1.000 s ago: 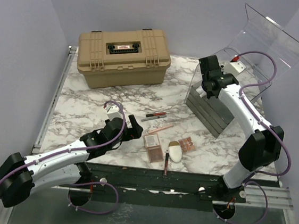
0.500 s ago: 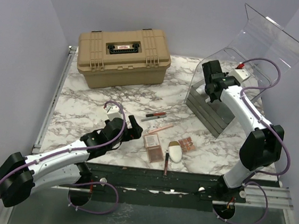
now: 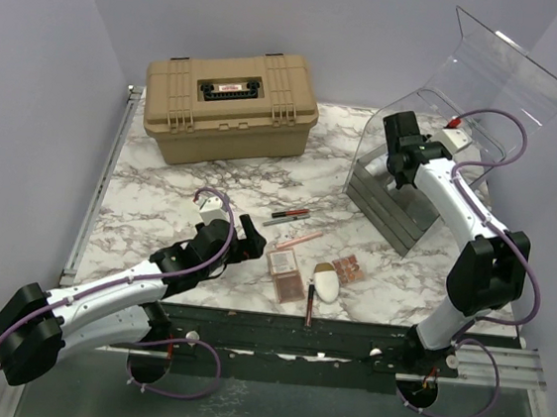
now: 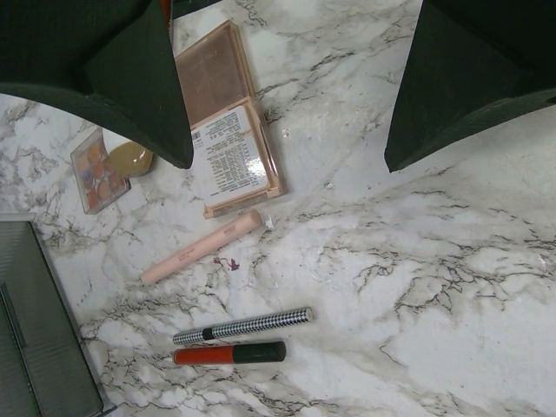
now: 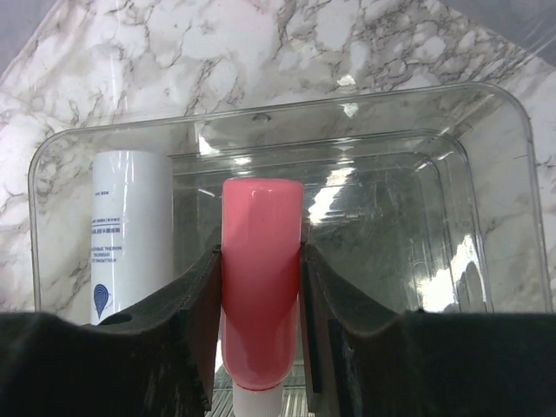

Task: Organize the makeup
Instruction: Place the makeup in the storage box.

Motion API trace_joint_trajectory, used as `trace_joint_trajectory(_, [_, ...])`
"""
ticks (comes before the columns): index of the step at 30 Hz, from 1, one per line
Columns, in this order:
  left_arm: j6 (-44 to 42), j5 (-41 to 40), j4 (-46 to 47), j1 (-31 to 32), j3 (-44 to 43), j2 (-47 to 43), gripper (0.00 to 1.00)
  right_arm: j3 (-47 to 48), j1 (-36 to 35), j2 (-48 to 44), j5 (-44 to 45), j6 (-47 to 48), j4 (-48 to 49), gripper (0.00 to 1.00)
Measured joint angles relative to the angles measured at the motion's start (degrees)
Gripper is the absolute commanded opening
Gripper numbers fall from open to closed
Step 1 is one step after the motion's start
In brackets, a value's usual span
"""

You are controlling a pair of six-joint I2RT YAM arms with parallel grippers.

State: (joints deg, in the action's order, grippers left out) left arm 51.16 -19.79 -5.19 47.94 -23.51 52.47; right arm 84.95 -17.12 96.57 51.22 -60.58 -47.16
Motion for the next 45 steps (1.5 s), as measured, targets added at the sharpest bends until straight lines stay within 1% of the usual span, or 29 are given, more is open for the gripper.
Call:
trace_joint_trajectory(7, [0.0, 0.3, 0.0, -0.2, 0.0, 0.0, 0.94, -0.2, 0.0, 3.0, -1.3, 0.7, 1.2, 0.27])
trace_joint_trajectory(11, [0.0, 0.3, 0.0, -0.2, 0.0, -0.5, 0.94, -0.2, 0.0, 4.9, -2.4, 1.7, 1.5, 0.31])
trace_joint_trajectory(19, [0.0, 0.4, 0.4, -0.3, 0.0, -0.7, 0.94, -0.2, 0.0, 5.3, -4.4, 5.7, 5.0, 0.33])
trace_joint_trajectory(25, [0.0, 0.9, 0.4, -0.3, 0.0, -0.5, 0.94, 0.0, 0.3, 6.2, -5.4, 5.6, 5.3, 0.36])
trace_joint_trajectory(30, [0.0, 1.2, 0.4, -0.3, 0.0, -0.5, 0.94, 0.2, 0.6, 6.4, -6.5, 5.2, 5.3, 0.43])
trace_joint_trajectory(31, [0.0, 1.2, 0.4, -0.3, 0.0, -0.5, 0.94, 0.3, 0.7, 6.4, -6.8, 5.2, 5.4, 0.52])
trace_joint_trajectory(32, [0.0, 1.2, 0.4, -0.3, 0.0, -0.5, 0.94, 0.3, 0.7, 6.4, -7.1, 5.3, 5.4, 0.60])
trace_joint_trajectory(41, [0.0, 1.5, 0.4, -0.3, 0.0, -0.4, 0.94, 0.3, 0.7, 5.4, -9.8, 10.4, 8.0, 0.62])
trace_joint_trajectory(45, [0.0, 1.6, 0.4, -0.3, 0.0, -0.3, 0.94, -0.4, 0.7, 2.0, -13.9, 14.0, 9.5, 0.62])
